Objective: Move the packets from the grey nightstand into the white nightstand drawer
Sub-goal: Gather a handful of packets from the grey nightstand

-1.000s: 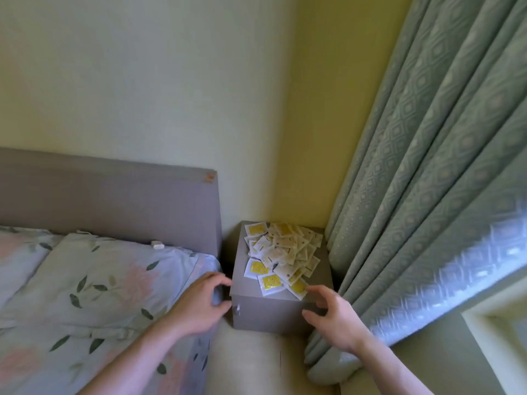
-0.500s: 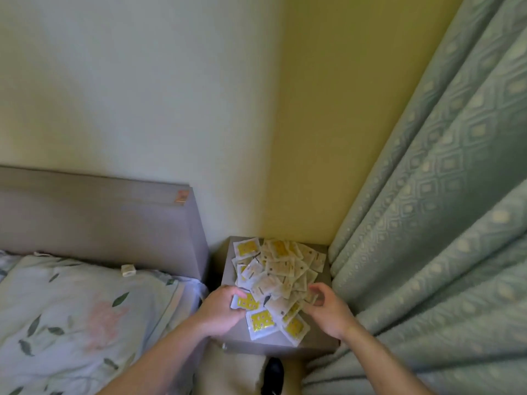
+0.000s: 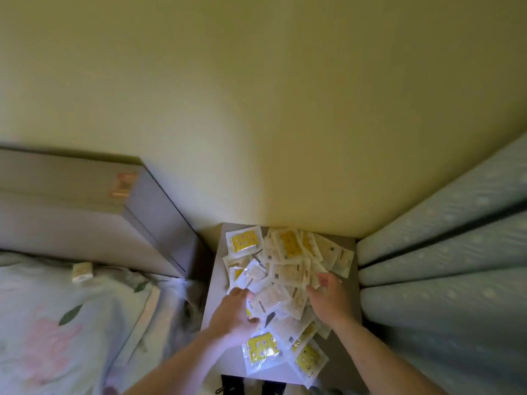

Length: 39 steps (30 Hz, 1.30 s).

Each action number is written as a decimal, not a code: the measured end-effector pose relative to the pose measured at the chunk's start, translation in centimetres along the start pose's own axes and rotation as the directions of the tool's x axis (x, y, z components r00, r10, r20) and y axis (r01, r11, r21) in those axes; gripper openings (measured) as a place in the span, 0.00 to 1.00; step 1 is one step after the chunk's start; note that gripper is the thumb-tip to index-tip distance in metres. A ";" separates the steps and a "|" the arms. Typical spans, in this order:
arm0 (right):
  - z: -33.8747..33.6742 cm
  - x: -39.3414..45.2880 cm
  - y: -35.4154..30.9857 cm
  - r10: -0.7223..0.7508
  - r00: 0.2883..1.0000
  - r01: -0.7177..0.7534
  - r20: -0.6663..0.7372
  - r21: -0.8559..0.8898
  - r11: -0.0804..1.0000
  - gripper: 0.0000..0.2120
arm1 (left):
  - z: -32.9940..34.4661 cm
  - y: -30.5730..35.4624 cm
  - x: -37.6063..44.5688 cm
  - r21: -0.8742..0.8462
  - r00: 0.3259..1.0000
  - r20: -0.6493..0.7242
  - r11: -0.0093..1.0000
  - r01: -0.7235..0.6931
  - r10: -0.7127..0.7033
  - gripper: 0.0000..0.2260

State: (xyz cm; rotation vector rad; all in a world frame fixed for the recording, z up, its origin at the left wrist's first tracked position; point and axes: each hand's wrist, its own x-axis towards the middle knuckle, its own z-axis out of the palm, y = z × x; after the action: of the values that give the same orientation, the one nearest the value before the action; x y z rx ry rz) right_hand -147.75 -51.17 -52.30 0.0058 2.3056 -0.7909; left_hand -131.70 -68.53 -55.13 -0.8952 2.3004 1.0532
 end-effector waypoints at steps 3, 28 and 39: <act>2.9 4.1 1.3 0.015 0.995 -0.015 -0.098 0.006 1.000 0.22 | 2.8 -0.7 4.1 0.033 0.998 -0.055 0.999 -0.027 0.028 0.28; 6.3 9.5 5.0 0.200 0.969 -0.190 -0.144 0.078 0.979 0.10 | 4.1 -7.9 5.1 -0.129 0.958 -0.270 0.982 -0.137 0.098 0.09; 3.4 2.8 9.7 0.095 0.995 -0.085 -0.014 0.340 0.936 0.04 | 4.0 -8.4 3.4 0.140 0.991 -0.059 0.984 -0.114 0.123 0.12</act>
State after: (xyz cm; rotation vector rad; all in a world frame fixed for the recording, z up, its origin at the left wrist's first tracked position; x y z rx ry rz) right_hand -145.73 -45.68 -61.24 0.2781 2.1507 -1.1373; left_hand -127.50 -70.78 -63.78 -0.7587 2.4747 0.9129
